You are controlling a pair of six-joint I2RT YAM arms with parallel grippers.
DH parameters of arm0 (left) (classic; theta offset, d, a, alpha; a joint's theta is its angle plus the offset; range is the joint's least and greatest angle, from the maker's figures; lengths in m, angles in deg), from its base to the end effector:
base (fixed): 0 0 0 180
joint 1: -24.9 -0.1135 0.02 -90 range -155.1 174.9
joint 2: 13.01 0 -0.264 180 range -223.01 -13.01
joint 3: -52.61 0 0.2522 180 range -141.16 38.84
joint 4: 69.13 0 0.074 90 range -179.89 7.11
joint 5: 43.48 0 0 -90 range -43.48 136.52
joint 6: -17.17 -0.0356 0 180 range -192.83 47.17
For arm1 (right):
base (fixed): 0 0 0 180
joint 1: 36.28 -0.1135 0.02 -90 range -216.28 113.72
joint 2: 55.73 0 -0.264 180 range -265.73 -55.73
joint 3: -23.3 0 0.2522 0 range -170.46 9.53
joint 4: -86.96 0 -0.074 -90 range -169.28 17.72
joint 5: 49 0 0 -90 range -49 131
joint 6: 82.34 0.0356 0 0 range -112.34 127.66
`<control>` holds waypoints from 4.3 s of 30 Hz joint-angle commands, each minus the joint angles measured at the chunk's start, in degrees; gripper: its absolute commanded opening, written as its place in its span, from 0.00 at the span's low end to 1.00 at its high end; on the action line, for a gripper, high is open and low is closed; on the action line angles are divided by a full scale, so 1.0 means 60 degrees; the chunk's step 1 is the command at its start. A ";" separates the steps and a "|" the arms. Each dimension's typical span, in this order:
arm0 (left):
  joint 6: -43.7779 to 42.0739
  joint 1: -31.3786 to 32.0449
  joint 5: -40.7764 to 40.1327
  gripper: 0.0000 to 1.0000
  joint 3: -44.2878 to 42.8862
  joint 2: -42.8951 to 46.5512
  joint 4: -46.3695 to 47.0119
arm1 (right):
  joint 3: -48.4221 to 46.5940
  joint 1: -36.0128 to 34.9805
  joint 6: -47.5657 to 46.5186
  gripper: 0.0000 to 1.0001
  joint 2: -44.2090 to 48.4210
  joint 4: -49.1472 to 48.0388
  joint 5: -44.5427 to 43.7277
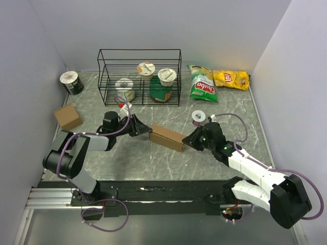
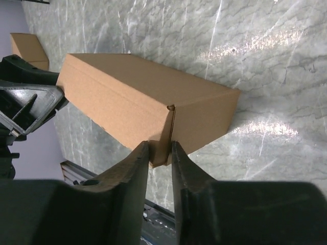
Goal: Fold the paper box
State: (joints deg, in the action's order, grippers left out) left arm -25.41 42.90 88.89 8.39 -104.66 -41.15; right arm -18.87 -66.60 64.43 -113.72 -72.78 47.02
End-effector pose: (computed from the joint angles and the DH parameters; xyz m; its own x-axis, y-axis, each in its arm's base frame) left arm 0.2710 -0.1133 0.1583 -0.8274 -0.3032 -0.4728 0.3302 0.4183 -0.8461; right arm 0.1804 0.1098 0.2042 -0.7597 0.5194 -0.3912 0.1100 0.6957 0.7099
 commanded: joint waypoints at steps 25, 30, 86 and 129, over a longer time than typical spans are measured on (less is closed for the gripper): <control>-0.0068 -0.0201 -0.0104 0.75 -0.0783 0.0115 -0.1259 | 0.0237 0.0045 -0.0365 0.17 -0.0251 0.0586 -0.0593; 0.0563 -0.0407 0.0160 0.73 -0.0695 -0.0031 -0.0234 | 0.0178 0.0059 -0.0380 0.17 -0.0309 0.0630 -0.0564; -0.0227 0.0003 0.0087 0.12 0.0344 -0.1452 0.0528 | 0.0969 0.0074 -0.0585 0.04 -0.0325 0.0147 -0.0696; -0.0522 0.0369 -0.0514 0.77 0.2339 0.0499 0.1403 | 0.1160 -0.0424 -0.2269 0.68 -0.0263 -0.0995 0.0242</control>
State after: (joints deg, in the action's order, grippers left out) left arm -29.57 45.13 83.76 24.65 -97.28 -41.24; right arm -9.67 -69.49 53.26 -112.41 -73.04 48.37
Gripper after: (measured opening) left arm 0.794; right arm 0.685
